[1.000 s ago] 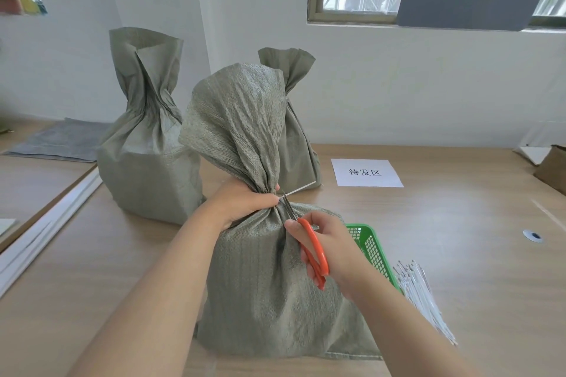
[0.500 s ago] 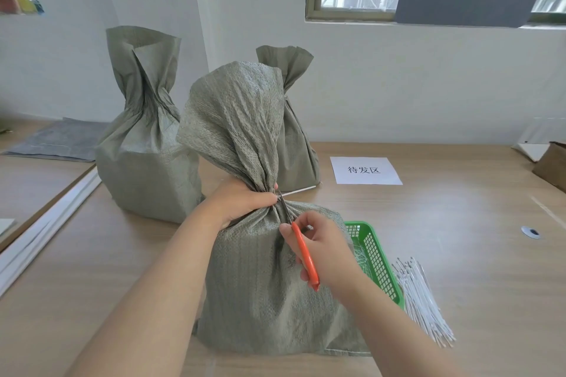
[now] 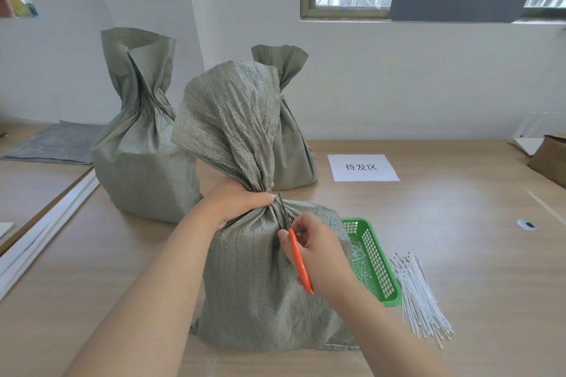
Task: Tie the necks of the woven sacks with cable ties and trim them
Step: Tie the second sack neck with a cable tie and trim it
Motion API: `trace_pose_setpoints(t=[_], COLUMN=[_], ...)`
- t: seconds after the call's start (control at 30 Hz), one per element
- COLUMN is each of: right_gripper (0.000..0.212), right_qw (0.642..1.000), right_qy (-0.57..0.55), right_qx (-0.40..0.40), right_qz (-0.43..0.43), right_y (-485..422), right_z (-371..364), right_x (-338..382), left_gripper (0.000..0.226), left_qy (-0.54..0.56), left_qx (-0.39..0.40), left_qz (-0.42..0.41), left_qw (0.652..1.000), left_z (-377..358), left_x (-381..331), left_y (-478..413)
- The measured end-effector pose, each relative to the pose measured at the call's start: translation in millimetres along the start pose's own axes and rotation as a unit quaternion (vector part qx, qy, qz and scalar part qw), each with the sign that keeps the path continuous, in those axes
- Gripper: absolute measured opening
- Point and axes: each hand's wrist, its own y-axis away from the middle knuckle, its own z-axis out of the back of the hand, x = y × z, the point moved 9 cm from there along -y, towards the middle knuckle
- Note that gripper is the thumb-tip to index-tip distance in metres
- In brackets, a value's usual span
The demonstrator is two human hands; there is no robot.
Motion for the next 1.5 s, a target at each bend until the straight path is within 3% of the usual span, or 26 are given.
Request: trace_pose_setpoints(t=[0.4,0.77,1.03,1.5], right_gripper=[0.022,0.029,0.016,0.016], right_qw=[0.992,0.984,0.941,0.899], right_qy=[-0.087,0.086,0.261,0.317], right_qx=[-0.091,-0.135,-0.063,0.027], right_qz=[-0.019,-0.078,-0.208,-0.302], right_y=[1,7,49,105], right_z=[57,99,82,47], right_x=[-27,-125,-237,-329], left_gripper=[0.024,0.018,0.021,0.028], left_qy=[0.02,0.01,0.024,0.0], left_qx=[0.007,-0.004,-0.009,-0.01], left_qz=[0.005,0.012,0.003,-0.011], left_qw=[1.0,1.0,1.0,1.0], left_z=[-1,-1,-1,0], left_x=[0,2,0,-2], left_y=[1,-6,-11,-13])
